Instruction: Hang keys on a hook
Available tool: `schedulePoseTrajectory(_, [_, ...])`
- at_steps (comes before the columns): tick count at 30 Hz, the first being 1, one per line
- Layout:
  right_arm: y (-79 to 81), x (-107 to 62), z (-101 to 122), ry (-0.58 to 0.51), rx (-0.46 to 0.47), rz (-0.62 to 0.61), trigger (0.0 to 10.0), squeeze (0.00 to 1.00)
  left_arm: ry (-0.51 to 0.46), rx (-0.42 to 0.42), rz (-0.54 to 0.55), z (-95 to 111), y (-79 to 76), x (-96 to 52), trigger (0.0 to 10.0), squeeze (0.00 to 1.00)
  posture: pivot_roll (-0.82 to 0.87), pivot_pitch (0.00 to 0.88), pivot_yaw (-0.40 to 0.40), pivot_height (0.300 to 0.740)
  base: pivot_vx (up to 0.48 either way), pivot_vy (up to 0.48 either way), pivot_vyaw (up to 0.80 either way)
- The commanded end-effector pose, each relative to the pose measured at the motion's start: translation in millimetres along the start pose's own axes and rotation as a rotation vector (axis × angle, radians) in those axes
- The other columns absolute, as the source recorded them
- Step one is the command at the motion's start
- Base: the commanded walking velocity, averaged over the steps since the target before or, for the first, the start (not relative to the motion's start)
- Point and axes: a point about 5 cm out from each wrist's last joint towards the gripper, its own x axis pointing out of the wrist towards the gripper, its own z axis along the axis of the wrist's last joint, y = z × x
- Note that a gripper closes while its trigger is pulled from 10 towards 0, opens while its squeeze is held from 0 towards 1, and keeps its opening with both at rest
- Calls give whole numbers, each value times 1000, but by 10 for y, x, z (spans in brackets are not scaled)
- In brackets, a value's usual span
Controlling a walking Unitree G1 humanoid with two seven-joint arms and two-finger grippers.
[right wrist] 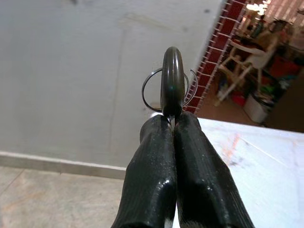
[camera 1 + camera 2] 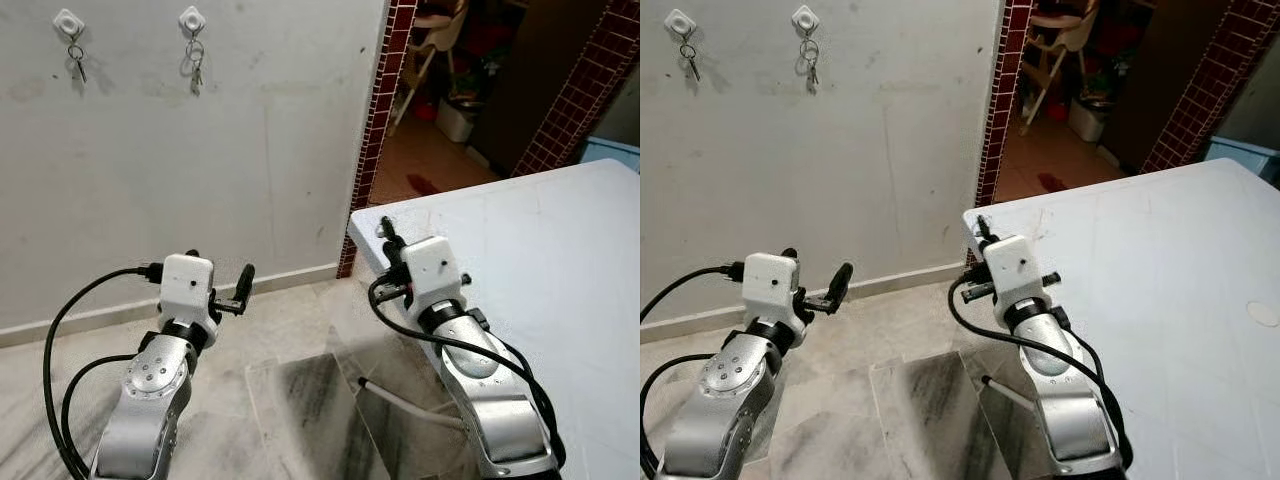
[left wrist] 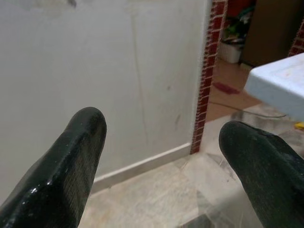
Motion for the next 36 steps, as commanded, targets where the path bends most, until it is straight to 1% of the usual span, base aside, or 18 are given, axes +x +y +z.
schedulePoseTrajectory(1, [-95, -16, -14, 2, 30, -57, 10000, 0, 6, 1, 34, 0, 66, -32, 10000, 0, 123, 0, -87, 740, 0, 0, 0])
schedulePoseTrajectory(4, [-140, -10, -22, -1, 55, -81, 10000, 0, 7, -1, 26, -2, 44, -41, 10000, 0, 128, 0, -88, 740, 0, 0, 519])
schedulePoseTrajectory(6, [-166, 19, -21, 2, 63, -92, 10000, 0, 7, -6, 4, 0, 3, -36, 10000, 0, 130, 0, -85, 740, 0, 0, 775])
schedulePoseTrajectory(10, [-181, 29, -13, 2, 69, -104, 10000, 0, 11, -12, -15, 8, -34, -26, 10000, 0, 131, 0, -85, 740, 0, 0, 780])
schedulePoseTrajectory(16, [-194, 39, -27, 5, 91, -125, 10000, 0, 16, -31, -60, 36, -67, 27, 10000, 0, 130, 0, -74, 740, 0, 0, 749])
schedulePoseTrajectory(19, [-225, 37, -45, 12, 116, -148, 10000, 0, 0, -48, -96, 98, -104, 65, 10000, 0, 129, 0, -69, 740, 0, 0, 0])
schedulePoseTrajectory(27, [-260, 34, -59, 16, 133, -169, 10000, 0, 26, -74, -110, 82, -118, 97, 10000, 0, 126, 0, -66, 740, 0, 0, 0])
schedulePoseTrajectory(36, [-257, 37, -69, 19, 148, -166, 10000, 0, 32, -91, -133, 97, -154, 115, 10000, 0, 130, 0, -64, 740, 0, 413, 0])
